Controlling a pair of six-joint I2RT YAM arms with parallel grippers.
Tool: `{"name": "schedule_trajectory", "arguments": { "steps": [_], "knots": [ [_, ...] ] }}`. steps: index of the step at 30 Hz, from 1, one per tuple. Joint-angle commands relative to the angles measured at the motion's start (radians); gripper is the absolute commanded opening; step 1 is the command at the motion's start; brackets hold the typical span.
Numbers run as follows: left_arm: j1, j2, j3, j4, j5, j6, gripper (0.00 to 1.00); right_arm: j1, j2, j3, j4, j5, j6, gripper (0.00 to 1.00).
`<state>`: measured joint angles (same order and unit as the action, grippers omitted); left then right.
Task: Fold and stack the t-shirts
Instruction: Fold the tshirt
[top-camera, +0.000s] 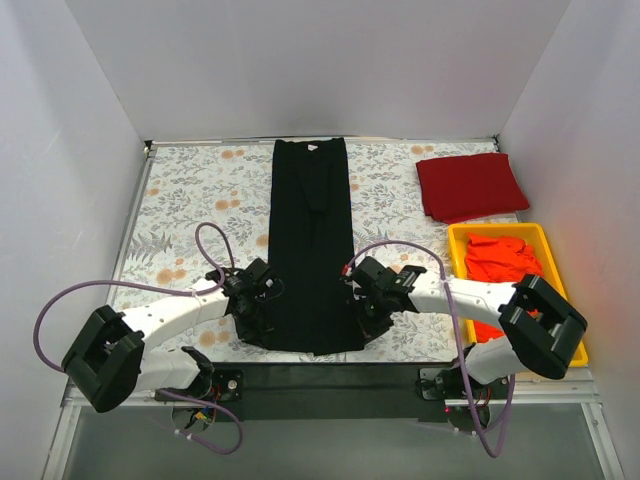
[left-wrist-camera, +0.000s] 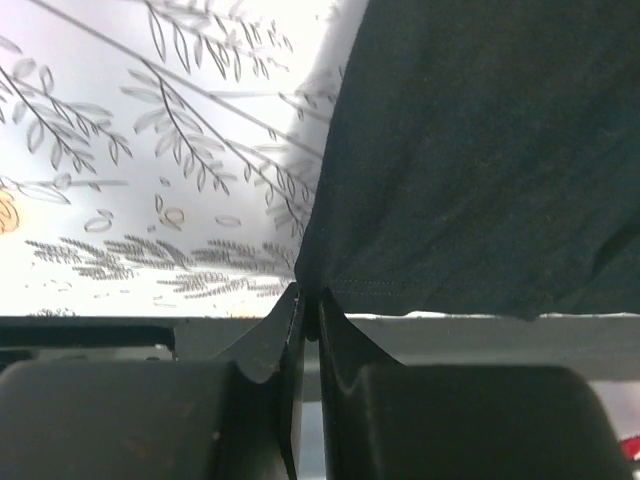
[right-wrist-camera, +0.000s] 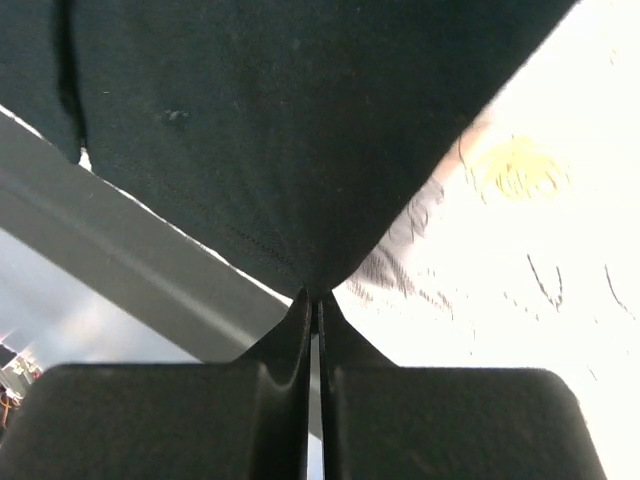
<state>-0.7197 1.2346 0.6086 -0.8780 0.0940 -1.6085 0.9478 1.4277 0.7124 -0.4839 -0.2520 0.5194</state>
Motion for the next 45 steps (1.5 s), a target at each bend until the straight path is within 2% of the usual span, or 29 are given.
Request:
{"name": "schedule_trajectory", "arguments": {
  "steps": [1, 7, 11, 15, 19, 26, 32, 38, 45],
  "knots": [
    [-0.009, -0.044, 0.014, -0.073, 0.07, 0.021, 0.0, -0.011, -0.084, 0.004, -0.093, 0.023, -0.022, 0.01],
    [-0.021, -0.095, 0.005, -0.084, 0.168, 0.009, 0.0, -0.011, -0.144, -0.019, -0.108, -0.062, -0.019, 0.01],
    [-0.021, -0.119, 0.029, -0.05, 0.159, -0.037, 0.0, -0.036, -0.158, 0.03, -0.113, -0.041, -0.028, 0.01],
    [0.003, -0.028, 0.074, 0.007, 0.098, -0.031, 0.0, -0.13, -0.125, 0.099, -0.111, -0.041, -0.093, 0.01],
    [0.074, 0.055, 0.17, 0.046, 0.035, 0.042, 0.0, -0.249, -0.04, 0.205, -0.111, -0.047, -0.195, 0.01],
    [0.287, 0.161, 0.357, 0.146, -0.014, 0.148, 0.0, -0.349, 0.14, 0.458, -0.111, -0.058, -0.297, 0.01],
    [0.373, 0.305, 0.48, 0.252, -0.046, 0.219, 0.0, -0.414, 0.293, 0.662, -0.108, -0.055, -0.34, 0.01],
    [0.413, 0.433, 0.577, 0.384, -0.059, 0.278, 0.0, -0.469, 0.443, 0.807, -0.102, -0.056, -0.374, 0.01],
    [0.422, 0.525, 0.634, 0.502, -0.062, 0.349, 0.0, -0.517, 0.528, 0.866, -0.071, -0.072, -0.374, 0.01]
  ]
}}
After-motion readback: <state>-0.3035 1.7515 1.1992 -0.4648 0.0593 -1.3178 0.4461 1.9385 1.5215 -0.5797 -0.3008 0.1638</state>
